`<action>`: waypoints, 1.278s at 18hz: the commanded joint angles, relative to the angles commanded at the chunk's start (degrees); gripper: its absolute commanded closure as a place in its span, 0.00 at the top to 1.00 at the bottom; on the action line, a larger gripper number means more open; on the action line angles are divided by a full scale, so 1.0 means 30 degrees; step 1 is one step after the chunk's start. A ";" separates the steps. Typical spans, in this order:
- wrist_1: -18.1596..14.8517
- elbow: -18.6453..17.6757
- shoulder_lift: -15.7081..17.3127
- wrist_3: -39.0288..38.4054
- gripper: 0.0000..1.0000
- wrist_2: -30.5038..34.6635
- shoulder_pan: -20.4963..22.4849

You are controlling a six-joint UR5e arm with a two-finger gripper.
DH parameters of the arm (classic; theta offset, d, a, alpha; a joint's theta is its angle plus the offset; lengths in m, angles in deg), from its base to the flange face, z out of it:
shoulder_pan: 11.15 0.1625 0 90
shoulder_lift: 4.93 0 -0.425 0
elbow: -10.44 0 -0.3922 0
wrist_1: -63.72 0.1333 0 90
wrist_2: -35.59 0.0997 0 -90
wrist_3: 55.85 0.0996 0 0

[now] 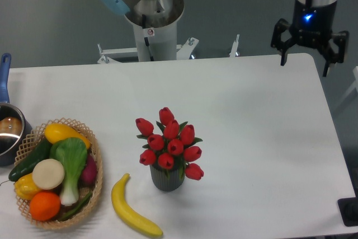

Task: Insert the flowers into the vase

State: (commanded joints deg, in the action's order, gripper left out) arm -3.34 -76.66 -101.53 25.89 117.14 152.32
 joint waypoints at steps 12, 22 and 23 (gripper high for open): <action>-0.0088 -0.0264 0.0354 -0.0088 1.00 0.0208 -0.0469; -0.0088 -0.0264 0.0442 -0.0146 1.00 0.0149 -0.0762; -0.0088 -0.0264 0.0471 -0.0146 1.00 0.0149 -0.0762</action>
State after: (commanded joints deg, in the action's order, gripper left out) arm -3.61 -77.45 -100.12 25.45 117.59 150.04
